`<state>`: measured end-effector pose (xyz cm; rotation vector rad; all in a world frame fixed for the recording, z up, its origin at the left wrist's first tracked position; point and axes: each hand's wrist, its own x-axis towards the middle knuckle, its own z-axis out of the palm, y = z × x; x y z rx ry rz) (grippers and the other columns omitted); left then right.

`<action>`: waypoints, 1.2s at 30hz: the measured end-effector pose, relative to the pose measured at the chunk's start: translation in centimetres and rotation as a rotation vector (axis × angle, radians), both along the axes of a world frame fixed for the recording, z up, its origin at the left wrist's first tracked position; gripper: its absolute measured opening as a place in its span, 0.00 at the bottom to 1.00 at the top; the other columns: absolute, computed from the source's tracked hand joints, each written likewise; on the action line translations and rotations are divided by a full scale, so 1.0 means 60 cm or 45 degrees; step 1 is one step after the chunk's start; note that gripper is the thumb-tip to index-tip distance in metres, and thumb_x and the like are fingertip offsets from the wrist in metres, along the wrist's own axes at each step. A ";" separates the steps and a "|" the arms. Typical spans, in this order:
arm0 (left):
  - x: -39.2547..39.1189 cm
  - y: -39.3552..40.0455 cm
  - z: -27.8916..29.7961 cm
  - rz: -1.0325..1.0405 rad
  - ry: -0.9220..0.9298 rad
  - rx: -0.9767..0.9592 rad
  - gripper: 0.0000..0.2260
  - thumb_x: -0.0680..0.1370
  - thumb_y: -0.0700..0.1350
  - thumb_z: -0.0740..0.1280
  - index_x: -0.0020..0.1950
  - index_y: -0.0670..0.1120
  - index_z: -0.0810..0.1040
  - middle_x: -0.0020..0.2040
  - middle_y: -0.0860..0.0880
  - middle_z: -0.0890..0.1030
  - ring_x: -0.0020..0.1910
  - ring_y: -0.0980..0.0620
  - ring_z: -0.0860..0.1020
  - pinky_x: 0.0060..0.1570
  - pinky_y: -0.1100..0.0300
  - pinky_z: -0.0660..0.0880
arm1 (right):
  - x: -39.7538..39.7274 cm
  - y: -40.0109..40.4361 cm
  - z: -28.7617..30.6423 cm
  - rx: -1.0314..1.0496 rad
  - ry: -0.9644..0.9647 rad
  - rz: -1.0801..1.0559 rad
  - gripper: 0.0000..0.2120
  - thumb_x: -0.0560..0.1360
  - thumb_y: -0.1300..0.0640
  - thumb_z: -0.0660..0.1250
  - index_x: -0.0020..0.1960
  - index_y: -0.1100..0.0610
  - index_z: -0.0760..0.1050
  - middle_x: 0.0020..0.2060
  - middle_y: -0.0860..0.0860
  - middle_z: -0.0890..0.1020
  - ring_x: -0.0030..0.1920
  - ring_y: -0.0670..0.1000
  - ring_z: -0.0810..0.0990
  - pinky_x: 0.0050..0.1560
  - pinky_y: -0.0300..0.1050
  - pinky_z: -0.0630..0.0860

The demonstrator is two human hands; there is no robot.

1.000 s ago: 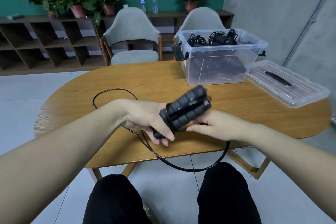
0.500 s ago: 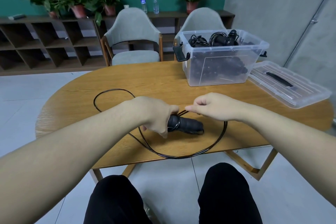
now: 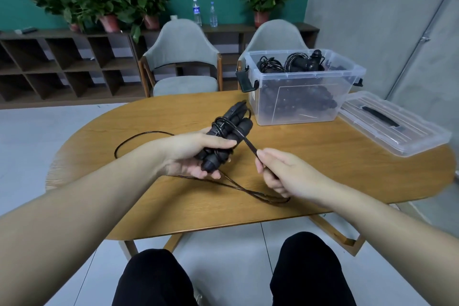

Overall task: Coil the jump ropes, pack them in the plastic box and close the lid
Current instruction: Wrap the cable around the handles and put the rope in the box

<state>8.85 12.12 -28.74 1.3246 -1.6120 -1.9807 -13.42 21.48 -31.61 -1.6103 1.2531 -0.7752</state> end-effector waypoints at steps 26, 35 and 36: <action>-0.064 0.060 0.035 -0.852 -1.114 -0.918 0.14 0.70 0.61 0.73 0.50 0.58 0.75 0.24 0.59 0.76 0.29 0.52 0.78 0.24 0.59 0.77 | -0.034 -0.064 0.059 -0.666 1.543 0.206 0.24 0.73 0.29 0.61 0.36 0.49 0.70 0.28 0.45 0.74 0.32 0.43 0.70 0.32 0.42 0.65; -0.054 0.026 0.014 -0.487 -1.427 -1.255 0.32 0.77 0.61 0.65 0.79 0.62 0.57 0.53 0.49 0.77 0.48 0.44 0.76 0.47 0.54 0.76 | -0.014 -0.062 0.085 -0.674 1.290 -0.082 0.17 0.79 0.36 0.58 0.44 0.44 0.80 0.28 0.44 0.76 0.32 0.43 0.74 0.31 0.42 0.66; -0.048 0.021 0.010 -0.422 -1.379 -1.196 0.30 0.78 0.60 0.65 0.78 0.63 0.57 0.51 0.50 0.77 0.43 0.46 0.77 0.42 0.54 0.78 | -0.011 -0.058 0.084 -0.652 1.234 -0.102 0.18 0.80 0.37 0.57 0.43 0.45 0.80 0.27 0.45 0.76 0.31 0.43 0.74 0.30 0.42 0.65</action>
